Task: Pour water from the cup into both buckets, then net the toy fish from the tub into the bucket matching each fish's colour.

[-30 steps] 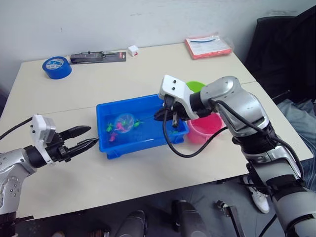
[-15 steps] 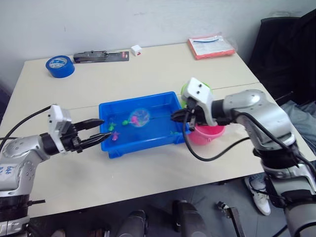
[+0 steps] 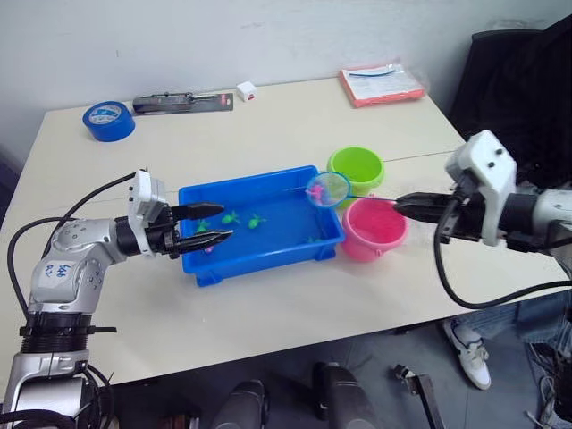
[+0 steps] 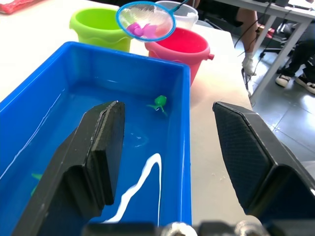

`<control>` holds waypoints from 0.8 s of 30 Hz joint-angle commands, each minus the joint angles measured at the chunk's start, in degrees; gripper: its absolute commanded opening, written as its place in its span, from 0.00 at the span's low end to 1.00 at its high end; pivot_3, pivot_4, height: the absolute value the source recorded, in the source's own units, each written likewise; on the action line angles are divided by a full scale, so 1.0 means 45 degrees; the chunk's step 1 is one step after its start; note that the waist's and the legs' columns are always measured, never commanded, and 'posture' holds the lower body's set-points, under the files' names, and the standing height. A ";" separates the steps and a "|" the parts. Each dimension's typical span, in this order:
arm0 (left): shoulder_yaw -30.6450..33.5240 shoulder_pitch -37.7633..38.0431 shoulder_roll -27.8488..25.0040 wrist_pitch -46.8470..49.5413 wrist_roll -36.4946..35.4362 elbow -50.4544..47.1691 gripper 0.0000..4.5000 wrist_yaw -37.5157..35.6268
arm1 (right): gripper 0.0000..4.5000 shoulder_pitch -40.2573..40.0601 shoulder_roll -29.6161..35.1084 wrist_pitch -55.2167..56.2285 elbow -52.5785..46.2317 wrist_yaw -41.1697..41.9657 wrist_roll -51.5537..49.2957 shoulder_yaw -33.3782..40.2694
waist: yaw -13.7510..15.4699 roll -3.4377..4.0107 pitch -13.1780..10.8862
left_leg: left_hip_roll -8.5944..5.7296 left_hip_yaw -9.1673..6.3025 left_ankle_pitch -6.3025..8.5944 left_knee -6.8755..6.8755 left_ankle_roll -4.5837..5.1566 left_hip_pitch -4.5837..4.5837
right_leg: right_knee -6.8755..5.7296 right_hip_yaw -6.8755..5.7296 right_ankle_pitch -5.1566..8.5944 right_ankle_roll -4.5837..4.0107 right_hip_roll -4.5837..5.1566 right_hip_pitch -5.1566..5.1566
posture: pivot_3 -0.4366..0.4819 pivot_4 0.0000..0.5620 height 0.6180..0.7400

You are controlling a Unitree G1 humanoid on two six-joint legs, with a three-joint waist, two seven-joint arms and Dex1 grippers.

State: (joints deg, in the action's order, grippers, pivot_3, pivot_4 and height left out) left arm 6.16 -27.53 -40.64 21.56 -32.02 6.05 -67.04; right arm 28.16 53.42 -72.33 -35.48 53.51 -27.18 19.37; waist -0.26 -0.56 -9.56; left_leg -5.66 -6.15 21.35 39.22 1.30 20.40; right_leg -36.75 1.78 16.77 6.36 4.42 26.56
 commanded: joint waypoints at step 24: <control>-0.1131 -0.3802 0.1548 -0.2407 0.1926 0.5247 0.69 -0.2459 | 0.17 -0.7453 0.3618 0.5599 -0.3846 -0.2549 0.4552 0.2069 | 0.0381 -0.0015 0.0006 | -0.0016 0.0027 -0.0002 0.0051 0.0004 -0.0001 | -0.0005 -0.0005 -0.0006 0.0012 0.0003 -0.0001 | 0.48 0.27 1.00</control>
State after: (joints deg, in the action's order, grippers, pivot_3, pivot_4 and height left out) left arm 0.42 -43.61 -33.59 11.64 -23.76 29.95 -77.45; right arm -4.49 68.21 -51.39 -51.60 42.70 -10.94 28.56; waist 1.45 -0.63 -9.53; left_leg -5.73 -6.03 21.34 39.49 1.32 20.40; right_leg -36.78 1.75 16.74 6.42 4.43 26.55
